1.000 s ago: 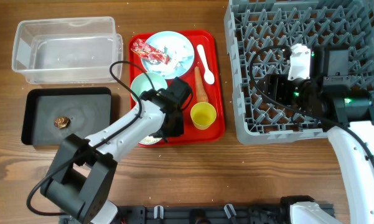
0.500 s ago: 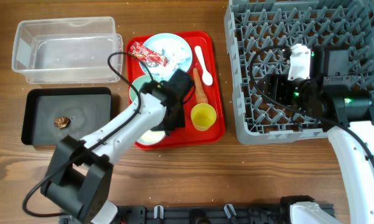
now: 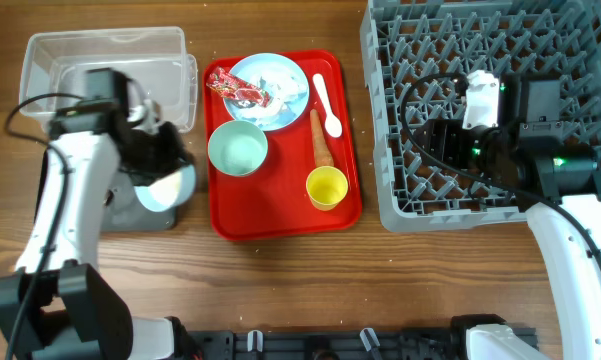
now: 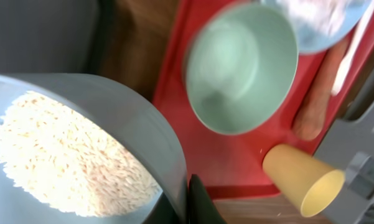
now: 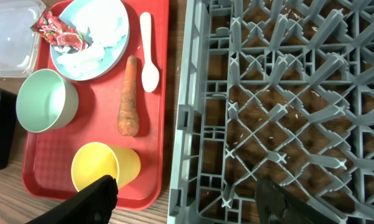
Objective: Sort waste into correct bins and load items into the dishwasher rack
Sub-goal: 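Pour the rice from the blue bowl onto the black tray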
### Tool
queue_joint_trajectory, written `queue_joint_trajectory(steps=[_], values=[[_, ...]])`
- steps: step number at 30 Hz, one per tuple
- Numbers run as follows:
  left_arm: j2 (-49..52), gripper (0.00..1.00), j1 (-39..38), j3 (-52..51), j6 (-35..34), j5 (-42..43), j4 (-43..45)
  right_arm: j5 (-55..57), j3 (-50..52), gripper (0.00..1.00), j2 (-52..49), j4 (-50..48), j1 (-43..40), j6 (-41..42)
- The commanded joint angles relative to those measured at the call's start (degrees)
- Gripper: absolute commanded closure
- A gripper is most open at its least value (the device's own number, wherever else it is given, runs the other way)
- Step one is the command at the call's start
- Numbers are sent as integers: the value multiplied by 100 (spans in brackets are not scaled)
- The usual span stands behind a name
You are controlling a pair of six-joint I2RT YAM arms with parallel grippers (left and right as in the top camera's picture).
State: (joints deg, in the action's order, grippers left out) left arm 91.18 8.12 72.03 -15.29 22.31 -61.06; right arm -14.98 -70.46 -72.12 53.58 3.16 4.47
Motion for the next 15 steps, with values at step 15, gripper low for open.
queue_joint_trajectory(steps=[15], values=[[1054,96,3228,-396,2127,5016,490,9,-116,26,-44,-15,-24,20]])
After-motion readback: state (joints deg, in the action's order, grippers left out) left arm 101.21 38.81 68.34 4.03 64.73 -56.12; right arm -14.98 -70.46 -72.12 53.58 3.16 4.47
